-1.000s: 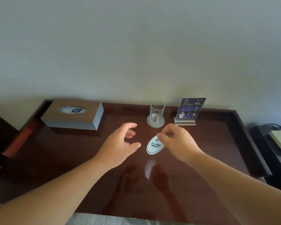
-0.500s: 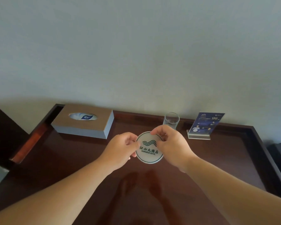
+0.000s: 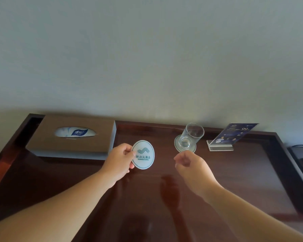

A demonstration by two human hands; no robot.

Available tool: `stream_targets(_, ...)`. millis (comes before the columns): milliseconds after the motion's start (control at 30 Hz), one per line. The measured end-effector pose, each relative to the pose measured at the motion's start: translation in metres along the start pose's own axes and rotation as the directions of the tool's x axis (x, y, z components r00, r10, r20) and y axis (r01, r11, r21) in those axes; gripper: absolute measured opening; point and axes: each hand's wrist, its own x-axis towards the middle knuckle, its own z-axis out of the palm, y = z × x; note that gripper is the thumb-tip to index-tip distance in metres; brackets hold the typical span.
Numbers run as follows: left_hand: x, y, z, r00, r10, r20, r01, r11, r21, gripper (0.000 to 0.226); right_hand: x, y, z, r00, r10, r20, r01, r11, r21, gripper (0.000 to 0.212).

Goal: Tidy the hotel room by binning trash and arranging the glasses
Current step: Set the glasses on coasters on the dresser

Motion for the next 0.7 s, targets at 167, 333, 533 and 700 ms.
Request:
stream_targets(167,0.035,-0.006,0.018,0.999,-0.036,-0.014,0.036,0.999,0.009,0.013,0.010,0.018,0.008,0.999,0.049,-0.002,-0.049,0.999,-0.001,0.016)
stream_targets(333,0.064,0.001,0.043,0.999,-0.045,-0.022,0.046,0.999,0.015,0.014,0.023,0.034,0.007,0.996,0.088,0.018,-0.088,0.996,0.012,0.016)
stream_targets(533,0.083,0.005,0.057,0.992,-0.077,-0.097,0.080,0.996,0.032,0.014,0.038,0.044,0.002,0.996,0.085,0.040,-0.087,0.996,0.029,0.016)
stream_targets(700,0.086,0.000,0.058,0.997,0.008,-0.083,0.018,0.948,0.317,0.027,0.048,0.043,0.003,0.995,0.071,0.065,-0.074,0.997,0.033,0.015)
